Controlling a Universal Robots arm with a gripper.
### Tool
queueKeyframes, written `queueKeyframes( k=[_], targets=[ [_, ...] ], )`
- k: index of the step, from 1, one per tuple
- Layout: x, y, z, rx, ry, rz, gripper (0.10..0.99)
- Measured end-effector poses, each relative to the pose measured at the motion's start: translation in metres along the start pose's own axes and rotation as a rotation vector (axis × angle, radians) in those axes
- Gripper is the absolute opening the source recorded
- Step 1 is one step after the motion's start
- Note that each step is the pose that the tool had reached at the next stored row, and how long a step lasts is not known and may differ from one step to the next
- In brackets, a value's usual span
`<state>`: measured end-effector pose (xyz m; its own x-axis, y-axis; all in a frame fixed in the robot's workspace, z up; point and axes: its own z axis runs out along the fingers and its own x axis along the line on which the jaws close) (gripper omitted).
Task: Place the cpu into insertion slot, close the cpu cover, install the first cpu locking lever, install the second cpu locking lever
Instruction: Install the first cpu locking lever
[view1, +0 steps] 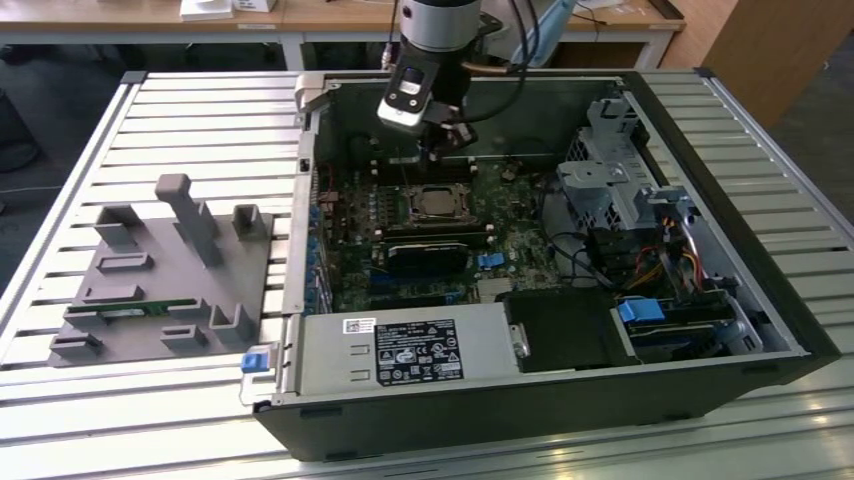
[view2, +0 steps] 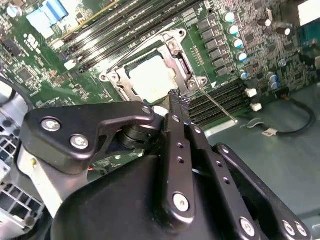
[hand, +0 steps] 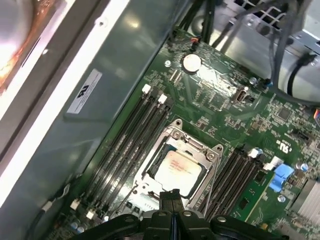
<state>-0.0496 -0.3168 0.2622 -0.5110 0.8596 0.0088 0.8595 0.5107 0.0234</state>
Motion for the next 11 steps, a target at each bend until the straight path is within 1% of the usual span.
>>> queueKeyframes(
  k=[11],
  targets=[
    [0.0, 0.0, 0.0001, 0.001, 0.0034, -0.146, 0.106]
  ],
)
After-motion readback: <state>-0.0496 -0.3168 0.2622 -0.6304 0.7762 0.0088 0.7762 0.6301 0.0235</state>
